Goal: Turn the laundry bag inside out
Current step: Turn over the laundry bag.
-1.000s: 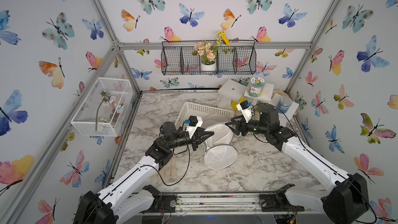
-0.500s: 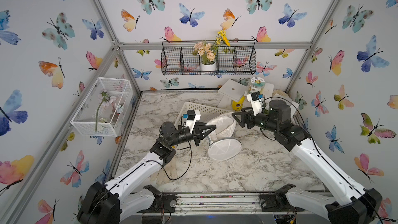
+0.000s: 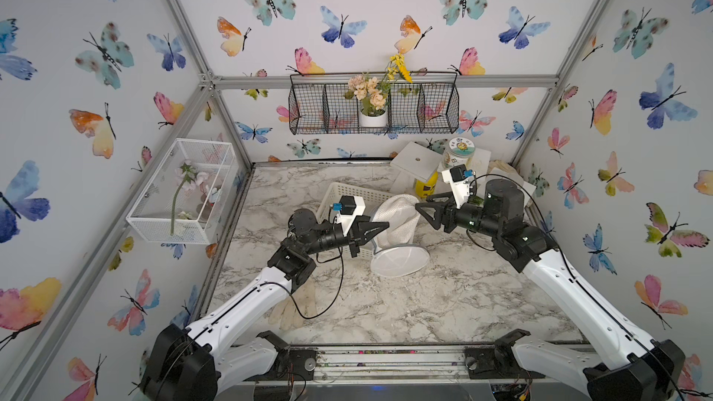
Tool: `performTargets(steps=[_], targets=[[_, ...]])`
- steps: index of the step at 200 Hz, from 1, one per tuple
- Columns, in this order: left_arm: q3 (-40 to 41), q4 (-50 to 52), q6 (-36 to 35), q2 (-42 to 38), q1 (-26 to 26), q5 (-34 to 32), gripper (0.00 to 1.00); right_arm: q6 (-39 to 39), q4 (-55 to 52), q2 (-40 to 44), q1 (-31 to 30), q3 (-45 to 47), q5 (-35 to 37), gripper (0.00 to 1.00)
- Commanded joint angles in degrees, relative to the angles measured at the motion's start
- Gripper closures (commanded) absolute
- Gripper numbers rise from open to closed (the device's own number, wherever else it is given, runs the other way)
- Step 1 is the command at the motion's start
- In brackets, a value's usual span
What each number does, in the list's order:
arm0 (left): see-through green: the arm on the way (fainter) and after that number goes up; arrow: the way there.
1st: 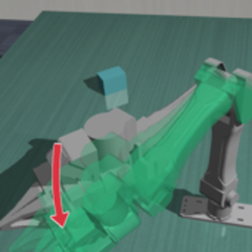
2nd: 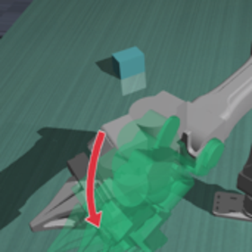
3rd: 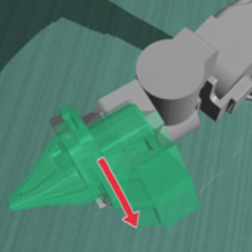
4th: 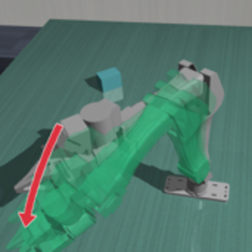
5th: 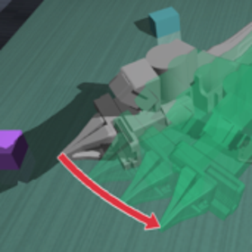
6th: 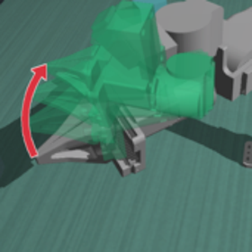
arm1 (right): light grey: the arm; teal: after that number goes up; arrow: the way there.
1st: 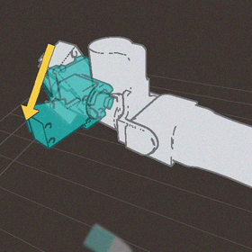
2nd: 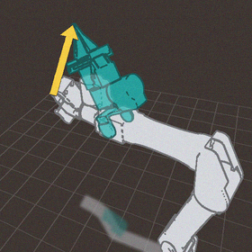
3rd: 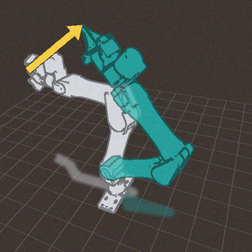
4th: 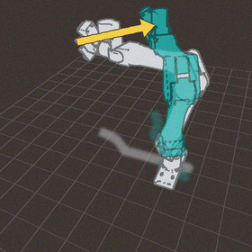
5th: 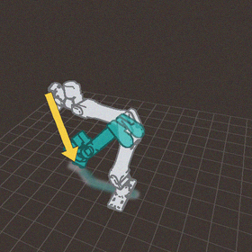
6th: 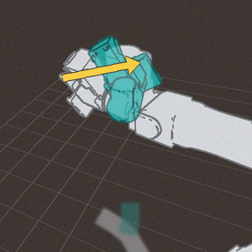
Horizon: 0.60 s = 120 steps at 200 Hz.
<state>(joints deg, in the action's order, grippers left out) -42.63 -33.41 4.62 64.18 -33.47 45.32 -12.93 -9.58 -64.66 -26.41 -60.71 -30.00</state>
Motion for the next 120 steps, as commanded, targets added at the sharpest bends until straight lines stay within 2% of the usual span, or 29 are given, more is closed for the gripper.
performTargets(steps=[1, 15, 44, 60, 80, 100, 110, 120], targets=[[-1.73, -1.14, -0.87, 0.09, 0.08, 4.53, 1.00, -0.07, 2.28, -0.99, 0.31, 0.95, -2.78, 0.51], [-2.42, -0.27, -1.09, 0.17, 0.08, 6.06, 1.00, -0.08, 2.88, -1.55, 0.27, 1.03, -1.81, 0.61], [-4.64, 4.10, -3.81, 0.07, 0.08, 10.55, 1.00, 1.54, -0.91, -2.91, 0.31, -0.49, 7.78, 0.85], [-6.37, 7.53, -5.55, -0.03, 0.08, 13.44, 1.00, 3.38, -2.10, -3.91, 0.40, -0.99, 8.18, 0.91], [-7.71, 6.80, -4.66, 0.28, 0.00, 15.63, 1.00, 6.94, -2.11, -6.20, 0.39, 0.87, -3.01, 0.87], [-7.01, -0.07, -0.34, 0.27, 0.06, 12.85, 1.00, 8.55, -1.94, -8.32, 0.40, 3.70, -14.16, 0.72], [-6.15, -3.85, 1.66, 0.25, 0.07, 10.38, 1.00, 8.36, -1.03, -8.30, 0.40, 4.87, -16.47, 0.65], [-5.10, -6.63, 3.87, 0.17, 0.07, 7.17, 1.00, 7.79, 0.06, -7.12, 0.40, 5.41, -15.43, 0.57]])
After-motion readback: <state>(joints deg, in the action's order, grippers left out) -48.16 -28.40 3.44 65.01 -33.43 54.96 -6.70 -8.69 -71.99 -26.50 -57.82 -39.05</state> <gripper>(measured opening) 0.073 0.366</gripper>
